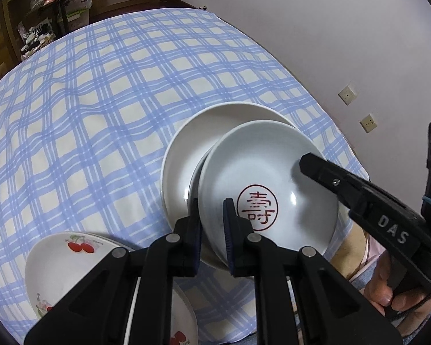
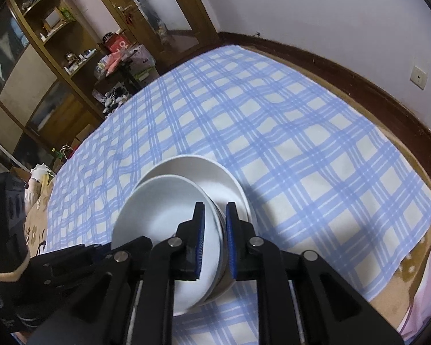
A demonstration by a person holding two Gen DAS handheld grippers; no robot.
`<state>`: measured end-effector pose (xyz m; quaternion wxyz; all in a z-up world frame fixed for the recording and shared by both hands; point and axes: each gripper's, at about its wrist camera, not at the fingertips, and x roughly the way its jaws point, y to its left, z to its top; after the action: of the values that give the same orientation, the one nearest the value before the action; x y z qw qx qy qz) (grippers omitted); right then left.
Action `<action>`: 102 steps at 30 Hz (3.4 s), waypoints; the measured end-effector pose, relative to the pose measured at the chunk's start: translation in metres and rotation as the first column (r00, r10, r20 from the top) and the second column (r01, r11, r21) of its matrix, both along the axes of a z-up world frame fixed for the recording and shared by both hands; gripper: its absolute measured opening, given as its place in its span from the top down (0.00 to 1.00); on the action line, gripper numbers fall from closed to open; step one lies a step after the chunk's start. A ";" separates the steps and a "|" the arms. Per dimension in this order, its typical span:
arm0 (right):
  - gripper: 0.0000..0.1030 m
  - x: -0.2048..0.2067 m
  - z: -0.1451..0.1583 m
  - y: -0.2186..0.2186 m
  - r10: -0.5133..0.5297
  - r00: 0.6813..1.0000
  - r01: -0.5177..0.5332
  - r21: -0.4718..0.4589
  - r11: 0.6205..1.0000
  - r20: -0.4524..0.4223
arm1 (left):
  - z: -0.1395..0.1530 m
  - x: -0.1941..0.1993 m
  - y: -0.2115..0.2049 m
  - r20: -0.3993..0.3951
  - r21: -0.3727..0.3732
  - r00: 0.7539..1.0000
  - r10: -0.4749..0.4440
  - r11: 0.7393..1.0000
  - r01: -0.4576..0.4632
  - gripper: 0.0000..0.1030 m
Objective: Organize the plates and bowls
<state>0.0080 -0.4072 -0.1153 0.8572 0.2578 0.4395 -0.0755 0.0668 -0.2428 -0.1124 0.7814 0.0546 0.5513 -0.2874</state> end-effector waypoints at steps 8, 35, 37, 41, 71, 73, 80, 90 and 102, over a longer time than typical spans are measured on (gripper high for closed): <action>0.85 -0.004 0.002 -0.003 -0.014 1.000 0.014 0.004 1.000 0.013 | 0.009 -0.002 0.002 0.023 0.046 1.000 0.012 0.999 -0.013 0.82; 0.31 -0.013 0.008 -0.021 -0.104 0.994 0.104 0.000 0.995 0.036 | 0.036 0.033 0.049 0.104 0.048 0.994 0.045 0.998 -0.051 0.37; 0.23 -0.011 0.007 -0.021 -0.103 0.994 0.103 -0.002 0.995 0.025 | 0.034 0.038 0.049 0.097 0.058 0.995 0.032 0.998 -0.038 0.35; 0.12 -0.008 0.003 -0.022 -0.099 0.995 0.099 -0.010 0.995 0.002 | 0.027 0.050 0.046 0.067 0.059 0.997 0.040 0.997 -0.044 0.23; 0.11 -0.002 -0.021 -0.035 -0.122 0.983 0.124 0.000 0.992 -0.140 | -0.008 0.073 0.030 -0.007 0.122 1.000 -0.024 0.992 0.025 0.18; 0.11 -0.002 -0.024 -0.037 -0.124 0.980 0.126 0.005 0.992 -0.153 | -0.007 0.074 0.028 -0.010 0.132 0.999 -0.034 0.991 0.035 0.18; 0.14 0.000 -0.029 -0.035 -0.120 0.975 0.121 -0.003 0.993 -0.185 | -0.009 0.077 0.023 -0.024 0.151 0.999 -0.028 0.988 0.031 0.18; 0.33 -0.001 -0.032 -0.039 -0.111 0.976 0.122 0.047 0.991 -0.188 | -0.021 0.079 0.018 -0.045 0.168 0.999 -0.007 0.986 0.014 0.18; 0.41 0.004 -0.028 -0.031 -0.096 0.979 0.101 0.020 0.995 -0.178 | -0.020 0.078 0.015 -0.039 0.196 0.999 -0.015 0.980 0.023 0.18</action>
<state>0.0120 -0.4381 -0.1434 0.8061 0.2839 0.5015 -0.1342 0.1448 -0.2275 -0.1324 0.7591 0.1313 0.5907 -0.2400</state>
